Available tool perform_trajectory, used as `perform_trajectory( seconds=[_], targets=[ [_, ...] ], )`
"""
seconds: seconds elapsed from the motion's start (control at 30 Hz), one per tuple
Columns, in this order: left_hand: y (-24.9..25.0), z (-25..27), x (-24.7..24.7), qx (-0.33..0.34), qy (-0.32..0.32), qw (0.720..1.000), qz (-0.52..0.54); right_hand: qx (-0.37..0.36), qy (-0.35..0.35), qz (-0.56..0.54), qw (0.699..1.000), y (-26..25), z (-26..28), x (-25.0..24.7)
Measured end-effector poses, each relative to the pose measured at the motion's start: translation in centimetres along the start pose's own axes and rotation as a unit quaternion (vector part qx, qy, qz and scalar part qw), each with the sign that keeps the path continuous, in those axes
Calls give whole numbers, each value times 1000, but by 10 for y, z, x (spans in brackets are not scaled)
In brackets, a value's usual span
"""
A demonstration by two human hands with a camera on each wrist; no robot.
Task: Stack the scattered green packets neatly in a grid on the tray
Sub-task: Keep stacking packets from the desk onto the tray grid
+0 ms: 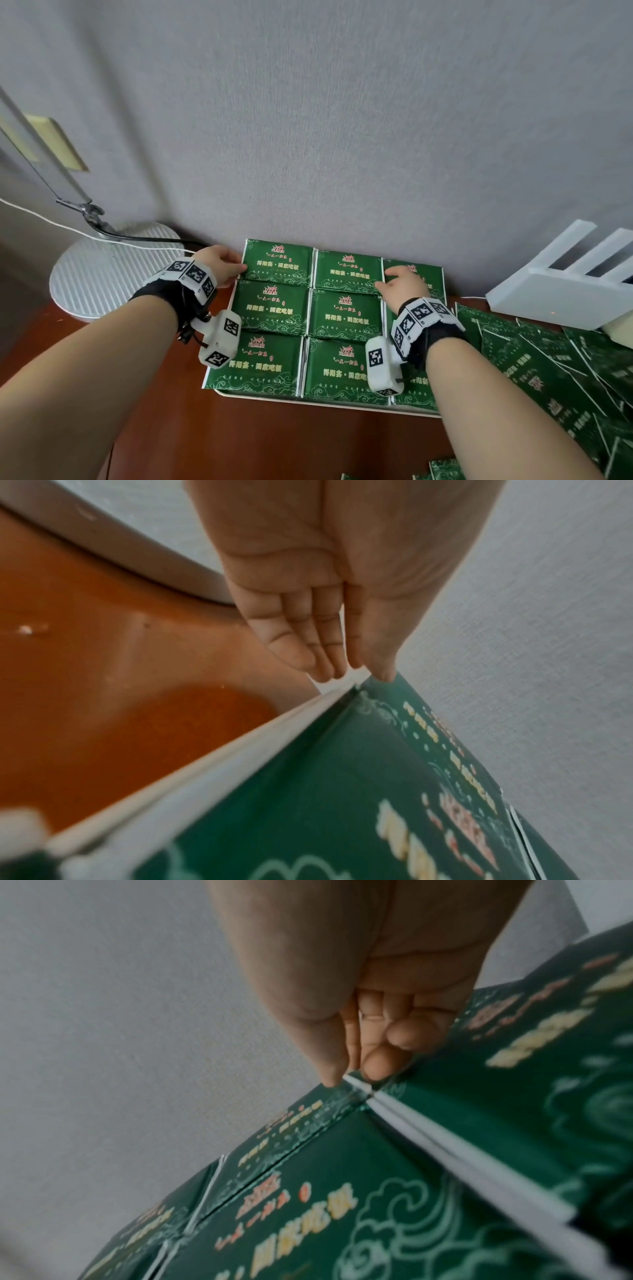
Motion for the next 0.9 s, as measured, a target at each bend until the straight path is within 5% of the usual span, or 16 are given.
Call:
perform_trajectory(
  seconds=[0.17, 0.3, 0.63, 0.9],
  targets=[
    [5, 31, -18, 7, 73, 995, -72, -15, 0, 24, 1000, 3, 27, -23],
    [20, 78, -28, 74, 85, 989, -93, -48, -8, 47, 998, -1, 83, -64],
    [48, 227, 38, 225, -53, 942, -243, -98, 48, 104, 989, 56, 230, -164],
    [6, 322, 149, 262, -209, 873, -355, -19, -136, 188, 972, 165, 296, -86]
  ],
)
Point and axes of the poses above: each hand's wrist, its own z-axis away from the middle knuckle, its own x-axis out of the palm, y = z × x, the point moved 5 cm from there along -z, towards the middle knuckle, and after that the axes turned 7 degrees about -z, right-handed, at the moved point
